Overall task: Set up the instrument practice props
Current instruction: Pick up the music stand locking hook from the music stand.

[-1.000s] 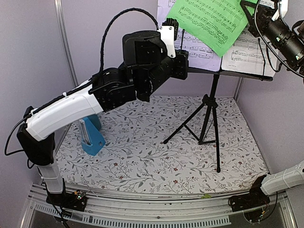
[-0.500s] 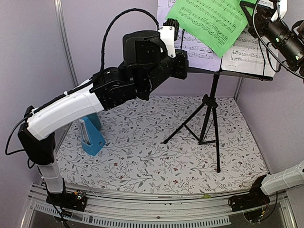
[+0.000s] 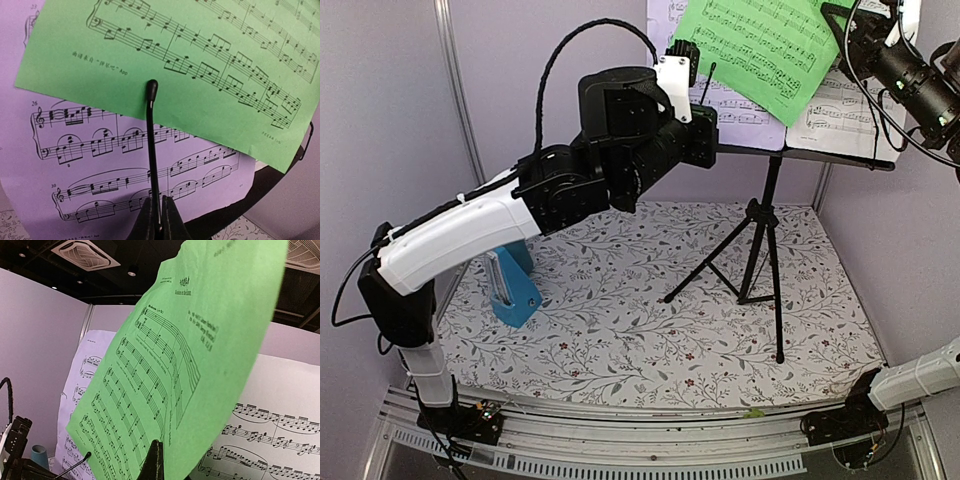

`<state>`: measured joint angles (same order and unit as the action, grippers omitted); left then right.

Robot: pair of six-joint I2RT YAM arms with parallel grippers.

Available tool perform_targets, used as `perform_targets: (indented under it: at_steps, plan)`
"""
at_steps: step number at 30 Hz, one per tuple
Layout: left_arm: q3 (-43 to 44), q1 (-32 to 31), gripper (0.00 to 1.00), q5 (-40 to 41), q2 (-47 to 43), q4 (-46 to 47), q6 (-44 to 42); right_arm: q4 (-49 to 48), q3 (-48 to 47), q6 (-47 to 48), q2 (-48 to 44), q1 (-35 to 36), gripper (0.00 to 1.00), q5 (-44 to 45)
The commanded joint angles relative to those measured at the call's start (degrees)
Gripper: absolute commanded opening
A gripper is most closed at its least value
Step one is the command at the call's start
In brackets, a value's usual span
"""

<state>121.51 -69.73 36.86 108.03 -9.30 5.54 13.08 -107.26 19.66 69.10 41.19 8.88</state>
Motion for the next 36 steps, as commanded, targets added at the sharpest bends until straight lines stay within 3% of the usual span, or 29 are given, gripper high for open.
perform_targets:
  at_steps: [1, 36]
  plan:
    - [-2.29, 0.95, 0.0, -0.26, -1.17, 2.52, -0.88, 0.7, -0.23, 1.88, 0.07, -0.23, 0.0, -0.28]
    - [-8.89, 1.08, 0.0, -2.06, -4.18, 7.98, -3.48, 8.69, -0.58, 14.96, 2.35, -0.63, 0.0, 1.81]
